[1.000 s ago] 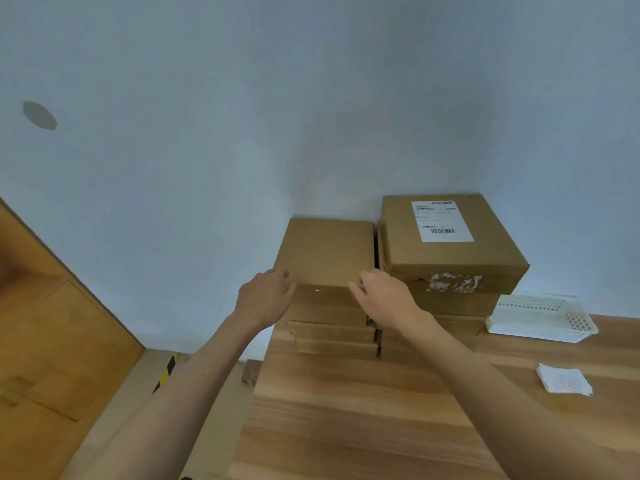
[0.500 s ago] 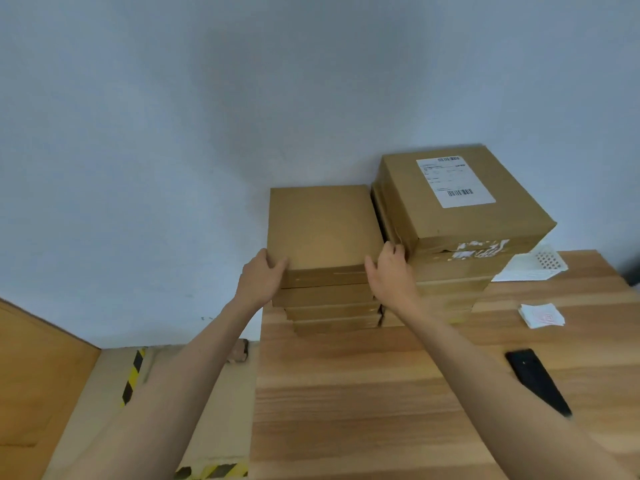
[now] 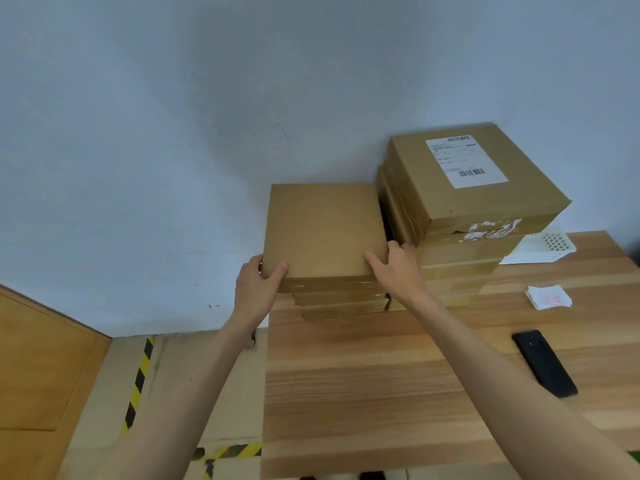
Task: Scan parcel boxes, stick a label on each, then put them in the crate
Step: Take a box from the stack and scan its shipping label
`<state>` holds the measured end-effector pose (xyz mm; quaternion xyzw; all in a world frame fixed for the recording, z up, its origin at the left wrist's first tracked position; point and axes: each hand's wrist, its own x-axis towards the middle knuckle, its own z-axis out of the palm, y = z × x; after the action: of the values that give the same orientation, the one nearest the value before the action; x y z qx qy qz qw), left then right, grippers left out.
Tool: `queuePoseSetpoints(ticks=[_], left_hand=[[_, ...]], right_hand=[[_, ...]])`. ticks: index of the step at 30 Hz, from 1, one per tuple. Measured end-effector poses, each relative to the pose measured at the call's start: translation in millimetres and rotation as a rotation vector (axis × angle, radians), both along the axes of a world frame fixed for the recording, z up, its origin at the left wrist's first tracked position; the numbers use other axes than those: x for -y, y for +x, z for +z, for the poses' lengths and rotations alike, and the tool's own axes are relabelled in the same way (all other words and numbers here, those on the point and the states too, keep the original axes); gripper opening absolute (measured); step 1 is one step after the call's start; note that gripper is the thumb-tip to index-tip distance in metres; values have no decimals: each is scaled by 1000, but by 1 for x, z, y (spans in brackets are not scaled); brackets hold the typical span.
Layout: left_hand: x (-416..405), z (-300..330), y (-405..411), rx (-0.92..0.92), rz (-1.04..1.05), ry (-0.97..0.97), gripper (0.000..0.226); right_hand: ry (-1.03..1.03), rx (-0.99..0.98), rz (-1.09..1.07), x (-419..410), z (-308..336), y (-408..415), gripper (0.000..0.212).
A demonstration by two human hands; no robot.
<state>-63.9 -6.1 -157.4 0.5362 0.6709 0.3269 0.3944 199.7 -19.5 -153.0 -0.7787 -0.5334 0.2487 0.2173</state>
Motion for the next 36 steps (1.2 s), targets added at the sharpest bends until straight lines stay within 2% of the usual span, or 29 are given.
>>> queuePoseSetpoints(ticks=[4, 6, 14, 20, 25, 27, 31, 36], left_hand=[[30, -8, -2, 61, 9, 11, 43], [43, -12, -1, 64, 0, 21, 46], [106, -22, 7, 85, 71, 41, 47], [180, -28, 50, 115, 181, 60, 42], [249, -30, 105, 116, 266, 74, 38], [272, -31, 124, 126, 284, 82, 43], [308, -34, 147, 119, 325, 71, 30], [337, -40, 166, 110, 330, 59, 30]], right_hand=[[-13, -240, -5, 30, -4, -2, 69], [-9, -294, -16, 44, -9, 1, 71], [52, -312, 20, 92, -21, 13, 65], [65, -312, 106, 145, -31, 51, 66], [81, -389, 175, 189, -32, 99, 48], [69, -406, 203, 203, -35, 114, 43], [45, -399, 213, 229, -43, 137, 48], [22, -432, 210, 262, -59, 156, 50]])
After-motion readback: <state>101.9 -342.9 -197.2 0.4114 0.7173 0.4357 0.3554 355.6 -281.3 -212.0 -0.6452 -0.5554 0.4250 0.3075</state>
